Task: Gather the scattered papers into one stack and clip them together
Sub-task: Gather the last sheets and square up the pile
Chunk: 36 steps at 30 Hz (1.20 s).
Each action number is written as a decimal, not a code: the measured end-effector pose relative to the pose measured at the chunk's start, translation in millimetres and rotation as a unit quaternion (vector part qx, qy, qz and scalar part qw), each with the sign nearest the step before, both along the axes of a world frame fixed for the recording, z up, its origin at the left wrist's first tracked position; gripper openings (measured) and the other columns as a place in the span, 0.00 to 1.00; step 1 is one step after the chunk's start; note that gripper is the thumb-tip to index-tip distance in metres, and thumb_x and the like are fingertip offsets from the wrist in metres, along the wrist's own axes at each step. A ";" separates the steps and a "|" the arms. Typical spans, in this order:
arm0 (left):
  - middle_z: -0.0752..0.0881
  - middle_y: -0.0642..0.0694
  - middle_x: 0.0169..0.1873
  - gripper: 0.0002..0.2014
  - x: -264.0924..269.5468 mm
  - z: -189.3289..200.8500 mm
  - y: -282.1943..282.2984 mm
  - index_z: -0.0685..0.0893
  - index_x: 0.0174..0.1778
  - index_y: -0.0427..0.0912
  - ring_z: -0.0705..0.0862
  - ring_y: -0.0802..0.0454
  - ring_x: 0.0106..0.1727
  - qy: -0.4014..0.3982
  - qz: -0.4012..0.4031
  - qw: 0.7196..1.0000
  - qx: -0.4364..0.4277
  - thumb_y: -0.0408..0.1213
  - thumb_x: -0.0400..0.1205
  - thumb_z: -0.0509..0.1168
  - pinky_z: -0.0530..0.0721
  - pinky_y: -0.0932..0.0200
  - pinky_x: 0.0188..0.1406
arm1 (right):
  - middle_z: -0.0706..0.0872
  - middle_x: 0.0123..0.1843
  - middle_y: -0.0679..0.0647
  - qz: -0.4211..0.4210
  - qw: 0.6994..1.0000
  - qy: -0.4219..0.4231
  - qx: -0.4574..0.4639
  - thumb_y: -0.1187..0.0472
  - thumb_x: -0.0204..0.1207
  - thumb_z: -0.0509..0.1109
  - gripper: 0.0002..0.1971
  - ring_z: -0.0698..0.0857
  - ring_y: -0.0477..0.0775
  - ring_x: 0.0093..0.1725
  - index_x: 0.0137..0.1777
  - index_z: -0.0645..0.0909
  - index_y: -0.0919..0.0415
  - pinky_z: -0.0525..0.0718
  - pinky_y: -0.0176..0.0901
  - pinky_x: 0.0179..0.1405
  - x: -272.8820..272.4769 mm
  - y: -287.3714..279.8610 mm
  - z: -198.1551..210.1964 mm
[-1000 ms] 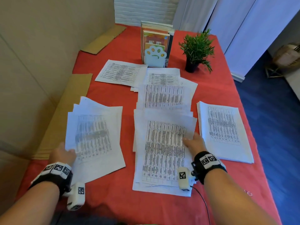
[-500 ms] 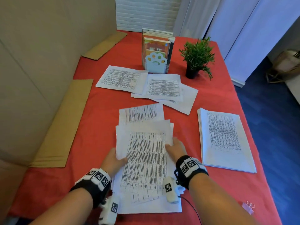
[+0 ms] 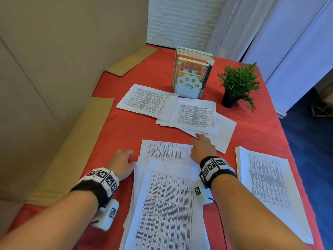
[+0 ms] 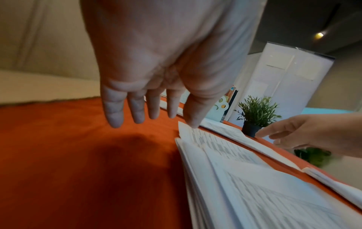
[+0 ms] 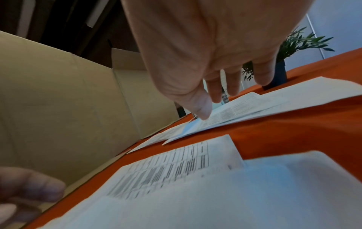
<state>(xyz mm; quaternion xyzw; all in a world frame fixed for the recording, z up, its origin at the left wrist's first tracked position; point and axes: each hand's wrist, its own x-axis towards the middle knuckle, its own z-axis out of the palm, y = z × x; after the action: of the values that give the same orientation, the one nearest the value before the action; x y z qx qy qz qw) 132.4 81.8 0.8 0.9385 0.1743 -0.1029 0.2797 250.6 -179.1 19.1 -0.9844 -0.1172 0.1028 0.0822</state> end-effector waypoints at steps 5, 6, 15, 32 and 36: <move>0.62 0.40 0.80 0.43 16.9 -5.7 2.2 0.57 0.81 0.44 0.60 0.43 0.81 0.077 -0.082 0.994 -0.007 0.48 0.73 0.71 0.61 0.51 0.80 | 0.51 0.86 0.51 0.003 0.998 0.043 -0.045 0.66 0.75 0.59 0.25 0.50 0.59 0.84 0.73 0.73 0.51 0.56 0.63 0.81 36.9 10.6 -10.3; 0.59 0.41 0.82 0.48 13.8 -10.5 -1.2 0.53 0.82 0.47 0.56 0.42 0.82 0.097 -0.094 0.991 -0.003 0.51 0.70 0.72 0.59 0.47 0.81 | 0.50 0.86 0.51 0.011 0.997 0.052 -0.059 0.66 0.75 0.58 0.24 0.48 0.60 0.85 0.71 0.74 0.51 0.54 0.65 0.81 42.3 12.9 -13.2; 0.43 0.52 0.84 0.48 -4.0 -21.4 -21.4 0.48 0.77 0.67 0.45 0.41 0.84 0.133 -0.089 0.985 0.063 0.48 0.68 0.72 0.56 0.22 0.72 | 0.65 0.79 0.50 -0.001 0.997 0.052 -0.052 0.68 0.73 0.58 0.25 0.70 0.59 0.74 0.72 0.71 0.59 0.66 0.65 0.74 68.1 27.4 -31.9; 0.84 0.41 0.51 0.25 4.2 -17.4 -17.5 0.73 0.64 0.33 0.83 0.46 0.51 -0.060 0.227 0.932 -0.275 0.23 0.71 0.69 0.78 0.56 0.42 | 0.82 0.61 0.53 0.168 0.960 0.221 0.044 0.69 0.74 0.58 0.16 0.81 0.59 0.57 0.56 0.80 0.52 0.76 0.46 0.49 -91.4 74.9 17.4; 0.80 0.53 0.43 0.26 -1.3 -14.6 -0.3 0.71 0.63 0.44 0.80 0.48 0.48 -0.060 0.163 0.960 -0.220 0.23 0.71 0.68 0.72 0.66 0.29 | 0.79 0.65 0.53 0.091 0.990 0.096 0.044 0.70 0.74 0.56 0.22 0.79 0.59 0.65 0.65 0.79 0.52 0.80 0.51 0.61 -32.6 58.4 7.4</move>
<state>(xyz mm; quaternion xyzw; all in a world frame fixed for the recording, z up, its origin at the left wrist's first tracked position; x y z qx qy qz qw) 131.1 81.5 -13.7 0.8172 0.2806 -0.0357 0.5022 218.0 -120.6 26.5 -0.9505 -0.2024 0.1991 0.1265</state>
